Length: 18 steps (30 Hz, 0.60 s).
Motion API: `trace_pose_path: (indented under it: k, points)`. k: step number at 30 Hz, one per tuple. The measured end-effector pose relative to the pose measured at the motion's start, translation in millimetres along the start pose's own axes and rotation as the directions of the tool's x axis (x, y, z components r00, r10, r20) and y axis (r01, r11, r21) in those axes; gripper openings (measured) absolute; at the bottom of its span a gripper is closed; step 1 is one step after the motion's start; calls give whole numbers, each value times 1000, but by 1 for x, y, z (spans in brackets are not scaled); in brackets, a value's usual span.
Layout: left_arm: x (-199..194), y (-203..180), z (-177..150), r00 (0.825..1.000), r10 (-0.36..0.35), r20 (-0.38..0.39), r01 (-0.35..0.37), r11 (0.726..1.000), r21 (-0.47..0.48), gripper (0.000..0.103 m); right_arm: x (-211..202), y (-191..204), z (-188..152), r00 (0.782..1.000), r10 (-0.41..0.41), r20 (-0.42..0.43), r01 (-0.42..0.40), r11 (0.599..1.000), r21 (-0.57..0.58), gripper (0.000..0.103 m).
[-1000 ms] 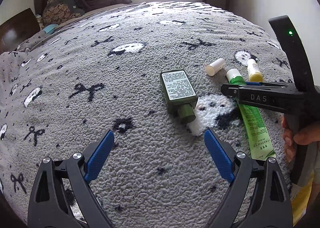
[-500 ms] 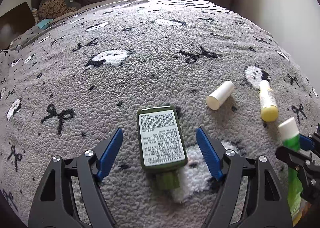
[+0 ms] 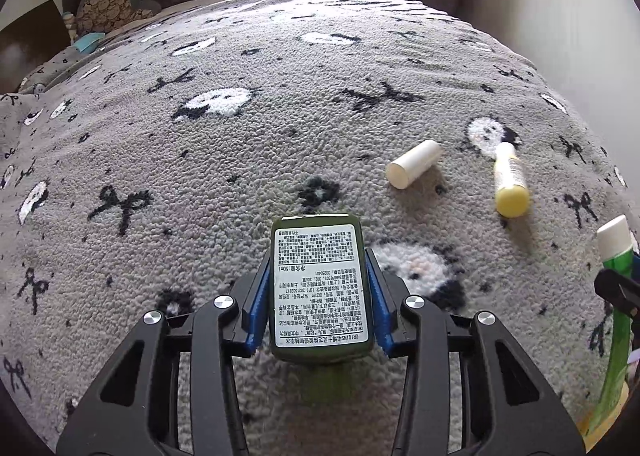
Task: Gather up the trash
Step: 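Grasp the dark green bottle with the left tool while the right tool grasps the green tube, then lower both tools below the bed edge and release bottle and green tube into the bin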
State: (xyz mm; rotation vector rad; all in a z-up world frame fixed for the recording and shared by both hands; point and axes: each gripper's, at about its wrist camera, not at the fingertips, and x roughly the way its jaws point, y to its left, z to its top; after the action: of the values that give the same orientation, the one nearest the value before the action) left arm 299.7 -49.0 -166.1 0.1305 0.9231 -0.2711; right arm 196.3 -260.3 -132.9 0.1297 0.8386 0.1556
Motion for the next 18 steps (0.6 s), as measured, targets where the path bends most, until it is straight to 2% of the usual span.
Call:
trace_pose_path:
  k: [4, 11, 18]
  points:
    - [-39, -11, -11, 999, -2, 48, 2, 1000, 13, 40, -24, -1, -4, 1000, -4, 30, 4, 1000, -3, 39]
    - [-99, -33, -34, 996, -29, 89, 27, 999, 26, 40, -82, 5, -18, 995, 11, 104, -8, 999, -32, 39]
    - [-154, -56, -70, 989, -50, 138, 43, 998, 56, 40, -126, 8, -42, 991, 28, 127, -21, 998, -56, 39]
